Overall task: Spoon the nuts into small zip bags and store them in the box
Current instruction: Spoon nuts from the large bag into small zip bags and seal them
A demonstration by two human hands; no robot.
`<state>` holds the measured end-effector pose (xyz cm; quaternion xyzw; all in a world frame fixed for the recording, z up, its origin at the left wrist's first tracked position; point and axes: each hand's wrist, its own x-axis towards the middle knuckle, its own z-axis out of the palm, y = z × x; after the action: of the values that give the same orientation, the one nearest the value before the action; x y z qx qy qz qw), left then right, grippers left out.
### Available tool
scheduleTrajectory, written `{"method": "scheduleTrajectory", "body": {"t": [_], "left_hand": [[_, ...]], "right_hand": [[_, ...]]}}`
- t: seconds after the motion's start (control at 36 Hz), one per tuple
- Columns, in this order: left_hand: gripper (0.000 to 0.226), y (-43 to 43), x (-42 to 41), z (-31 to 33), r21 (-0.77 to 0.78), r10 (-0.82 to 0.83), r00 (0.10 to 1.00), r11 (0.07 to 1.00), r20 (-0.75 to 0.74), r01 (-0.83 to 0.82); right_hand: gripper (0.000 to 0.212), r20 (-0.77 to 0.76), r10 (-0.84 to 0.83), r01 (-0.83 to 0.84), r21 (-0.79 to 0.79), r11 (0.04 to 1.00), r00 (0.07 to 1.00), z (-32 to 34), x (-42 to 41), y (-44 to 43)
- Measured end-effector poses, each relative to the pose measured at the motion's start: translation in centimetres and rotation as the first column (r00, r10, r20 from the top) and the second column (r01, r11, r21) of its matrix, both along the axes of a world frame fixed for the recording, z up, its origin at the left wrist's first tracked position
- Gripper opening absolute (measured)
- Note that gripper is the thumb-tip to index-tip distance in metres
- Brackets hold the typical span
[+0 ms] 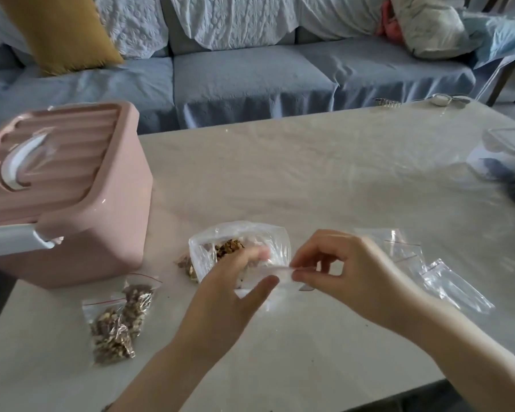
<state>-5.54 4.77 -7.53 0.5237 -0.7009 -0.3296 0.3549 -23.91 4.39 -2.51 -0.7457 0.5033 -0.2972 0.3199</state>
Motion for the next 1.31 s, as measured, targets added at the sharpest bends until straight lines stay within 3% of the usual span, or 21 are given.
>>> {"method": "scheduleTrajectory", "body": {"t": [0.06, 0.11, 0.17, 0.33, 0.44, 0.56, 0.64, 0.72, 0.81, 0.89, 0.97, 1.17, 1.31], "left_hand": [[0.006, 0.2, 0.3, 0.2, 0.012, 0.016, 0.997, 1.000, -0.076, -0.015], [0.023, 0.4, 0.8, -0.1, 0.050, 0.025, 0.995, 0.999, -0.092, -0.020], [0.028, 0.4, 1.5, -0.3, 0.106, 0.006, 0.999, 0.994, -0.039, -0.001], [0.015, 0.4, 3.2, 0.6, 0.218, -0.149, 0.980, 0.969, 0.130, 0.119], [0.017, 0.2, 3.9, 1.3, 0.255, -0.163, 0.963, 0.961, 0.215, 0.105], [0.016, 0.0, 4.3, 0.7, 0.268, -0.090, 0.984, 0.962, 0.153, 0.046], [0.006, 0.7, 3.8, -0.2, 0.156, 0.062, 0.987, 0.984, 0.149, -0.085], [0.035, 1.4, 3.0, -1.0, -0.161, 0.294, 0.936, 0.951, 0.193, -0.265], [0.030, 2.1, 2.1, -0.7, -0.287, 0.321, 0.940, 0.917, 0.118, -0.277], [0.015, 2.7, 1.1, 0.6, -0.100, 0.204, 0.979, 0.974, -0.022, -0.205], [0.018, 2.9, 0.5, 1.2, 0.128, 0.161, 0.968, 0.982, -0.194, -0.137], [0.013, 2.7, 0.7, 1.3, 0.187, 0.261, 0.927, 0.959, -0.271, -0.215], [0.014, 2.6, 0.9, 1.5, 0.272, 0.311, 0.915, 0.932, -0.256, -0.240]], "right_hand": [[0.024, -0.003, 0.028, -0.028, -0.003, 1.000, 1.000, -0.3, 0.9, 0.2], [0.023, -0.010, 0.028, -0.029, -0.026, 0.999, 1.000, -0.7, 1.7, 0.3], [0.020, -0.006, 0.029, -0.029, -0.031, 0.999, 1.000, -0.8, 2.6, 0.3], [0.009, -0.046, 0.022, -0.023, -0.011, 1.000, 0.999, -1.2, 4.4, 0.1], [0.013, -0.024, -0.014, 0.016, 0.098, 0.995, 1.000, -1.6, 4.5, 0.0], [0.032, 0.050, -0.061, 0.047, 0.238, 0.970, 0.997, -2.1, 4.4, 0.1], [0.031, 0.141, -0.141, 0.090, 0.316, 0.945, 0.980, -2.2, 4.7, 0.5], [0.022, 0.287, -0.274, 0.150, 0.388, 0.909, 0.918, -2.4, 5.0, 0.6], [0.013, 0.371, -0.368, 0.181, 0.451, 0.874, 0.852, -2.6, 5.3, 0.8], [0.015, 0.411, -0.407, 0.210, 0.444, 0.871, 0.816, -2.7, 5.9, 1.1], [0.023, 0.393, -0.405, 0.243, 0.400, 0.884, 0.826, -2.7, 6.2, 1.5], [0.021, 0.400, -0.417, 0.260, 0.389, 0.884, 0.816, -2.8, 6.4, 1.7], [0.020, 0.335, -0.369, 0.258, 0.331, 0.908, 0.867, -3.0, 6.4, 2.1]]}}
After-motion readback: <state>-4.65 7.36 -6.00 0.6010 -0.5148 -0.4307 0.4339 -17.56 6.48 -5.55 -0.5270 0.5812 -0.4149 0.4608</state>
